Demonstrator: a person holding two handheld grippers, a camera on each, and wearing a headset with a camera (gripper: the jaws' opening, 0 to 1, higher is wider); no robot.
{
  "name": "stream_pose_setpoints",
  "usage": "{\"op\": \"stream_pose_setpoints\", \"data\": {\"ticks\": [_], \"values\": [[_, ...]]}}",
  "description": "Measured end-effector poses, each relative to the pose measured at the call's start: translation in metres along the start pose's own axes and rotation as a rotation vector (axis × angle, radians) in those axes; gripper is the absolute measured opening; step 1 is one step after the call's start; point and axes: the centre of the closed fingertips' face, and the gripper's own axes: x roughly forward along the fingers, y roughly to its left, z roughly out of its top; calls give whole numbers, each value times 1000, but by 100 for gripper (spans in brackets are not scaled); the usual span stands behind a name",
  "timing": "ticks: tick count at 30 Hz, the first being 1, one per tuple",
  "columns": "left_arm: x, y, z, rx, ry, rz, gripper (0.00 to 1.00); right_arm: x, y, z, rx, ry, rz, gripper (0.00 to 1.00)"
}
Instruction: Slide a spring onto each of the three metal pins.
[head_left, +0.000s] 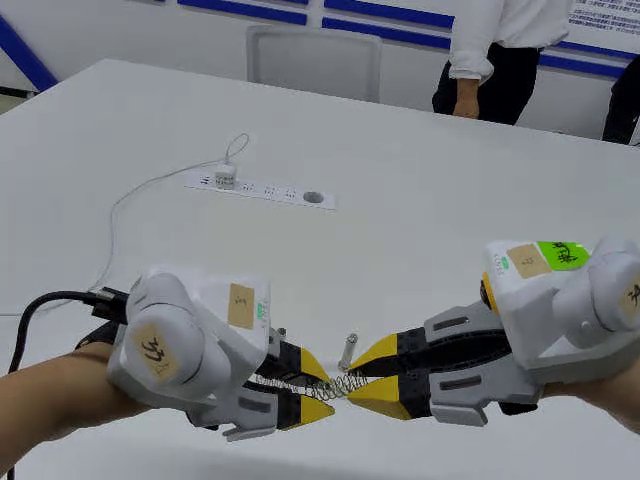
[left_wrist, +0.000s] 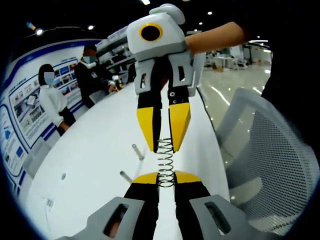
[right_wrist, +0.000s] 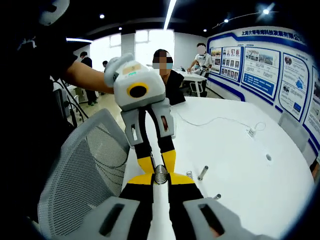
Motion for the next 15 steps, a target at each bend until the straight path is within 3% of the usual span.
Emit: {"op": "stream_pose_setpoints", "data": {"ticks": [5,15], "values": [[0,4,2,-10,-7,15,10,1,-2,2,8,-9,-9,11],[2,0,3,-28,-14,13,10,4,1,10,48,-60,-9,10]]}}
